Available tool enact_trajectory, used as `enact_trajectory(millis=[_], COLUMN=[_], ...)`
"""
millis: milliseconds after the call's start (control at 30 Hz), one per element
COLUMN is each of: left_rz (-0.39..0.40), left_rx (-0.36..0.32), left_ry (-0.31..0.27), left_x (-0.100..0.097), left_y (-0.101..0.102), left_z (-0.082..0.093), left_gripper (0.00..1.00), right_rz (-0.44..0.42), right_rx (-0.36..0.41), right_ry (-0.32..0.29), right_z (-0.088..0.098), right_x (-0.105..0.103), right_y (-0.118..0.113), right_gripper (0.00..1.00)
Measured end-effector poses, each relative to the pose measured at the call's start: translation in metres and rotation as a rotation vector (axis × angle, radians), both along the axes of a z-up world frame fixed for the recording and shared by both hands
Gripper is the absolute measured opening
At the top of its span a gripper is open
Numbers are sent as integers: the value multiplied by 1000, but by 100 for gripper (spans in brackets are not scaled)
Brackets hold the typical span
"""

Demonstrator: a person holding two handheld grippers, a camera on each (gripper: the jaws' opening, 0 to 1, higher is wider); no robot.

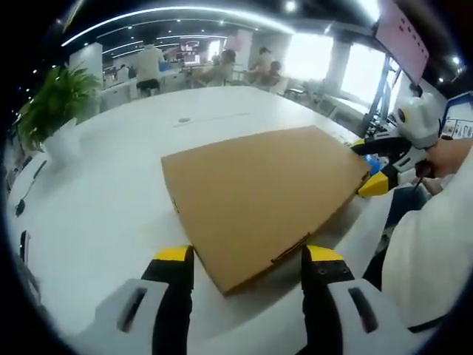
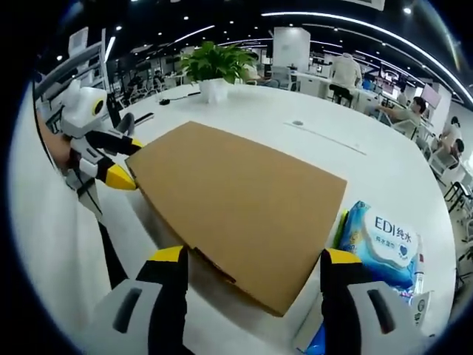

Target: Operate the shoe box by opening the lid, removing the specified soft item, and placing it in the target area until the item is outside and the box remains undamaged.

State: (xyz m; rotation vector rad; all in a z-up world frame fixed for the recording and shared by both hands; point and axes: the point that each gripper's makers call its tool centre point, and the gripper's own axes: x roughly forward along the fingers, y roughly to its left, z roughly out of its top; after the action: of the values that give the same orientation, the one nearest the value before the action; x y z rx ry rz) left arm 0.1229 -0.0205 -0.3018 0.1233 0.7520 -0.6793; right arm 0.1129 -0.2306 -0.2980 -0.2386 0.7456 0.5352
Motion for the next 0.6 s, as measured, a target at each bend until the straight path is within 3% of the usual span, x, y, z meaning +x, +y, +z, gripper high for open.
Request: enact_trajectory(millis=[600], left_rz=[-1], left_rx=[-3], left_ry=[-6], left_x=[-8], left_y=[-4], left_z=[0], left_gripper=[59], right_rz=[-9], right_rx=[-17], right_ry=[11], right_z=[0], right_x=[-8], right_y=[-3], right_gripper=[74])
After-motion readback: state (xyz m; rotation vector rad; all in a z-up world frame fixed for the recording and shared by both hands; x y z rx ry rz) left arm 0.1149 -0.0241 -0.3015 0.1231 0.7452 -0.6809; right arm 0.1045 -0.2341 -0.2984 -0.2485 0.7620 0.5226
